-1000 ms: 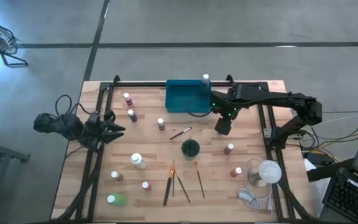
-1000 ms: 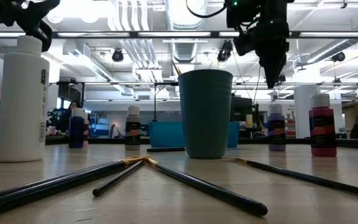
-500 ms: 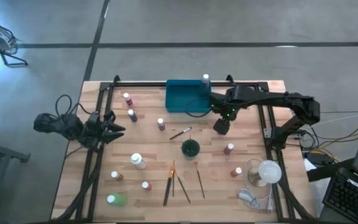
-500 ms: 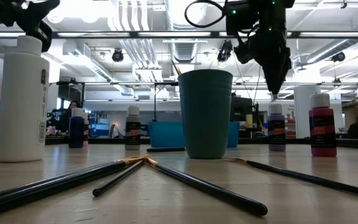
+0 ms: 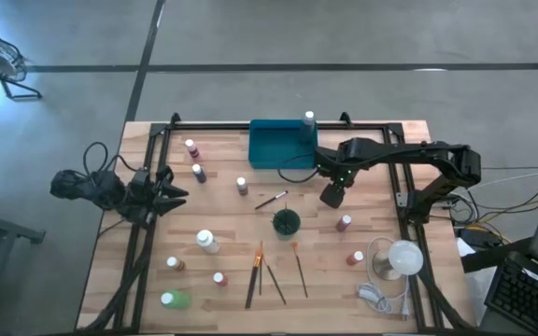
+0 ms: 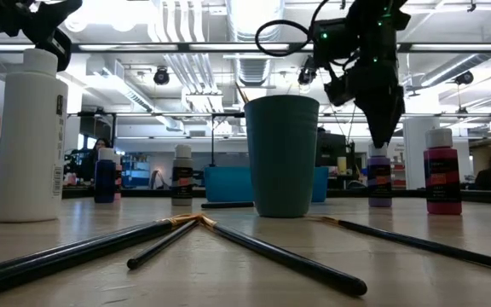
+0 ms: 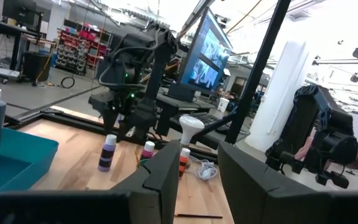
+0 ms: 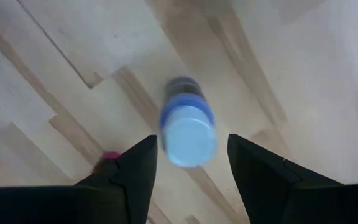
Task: Pick & Place Paint Supplies
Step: Put the purple paint bottle into the blue bin
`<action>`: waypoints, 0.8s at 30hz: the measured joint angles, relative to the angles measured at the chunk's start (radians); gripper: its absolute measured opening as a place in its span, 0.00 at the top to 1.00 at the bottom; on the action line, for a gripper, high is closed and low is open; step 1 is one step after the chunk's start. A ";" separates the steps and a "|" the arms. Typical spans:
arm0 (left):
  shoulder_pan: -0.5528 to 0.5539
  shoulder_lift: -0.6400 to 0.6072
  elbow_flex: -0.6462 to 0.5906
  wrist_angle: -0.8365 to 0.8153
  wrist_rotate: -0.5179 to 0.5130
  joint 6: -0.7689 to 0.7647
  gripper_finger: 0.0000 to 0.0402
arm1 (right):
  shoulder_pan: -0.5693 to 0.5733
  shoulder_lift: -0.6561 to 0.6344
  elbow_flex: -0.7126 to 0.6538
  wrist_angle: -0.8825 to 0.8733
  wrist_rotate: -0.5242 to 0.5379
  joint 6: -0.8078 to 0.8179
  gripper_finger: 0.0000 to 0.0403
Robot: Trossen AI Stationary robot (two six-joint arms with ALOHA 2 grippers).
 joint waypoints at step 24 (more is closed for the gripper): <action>0.000 0.000 0.000 0.000 0.000 0.000 0.71 | 0.000 0.000 -0.010 0.067 -0.024 0.002 0.55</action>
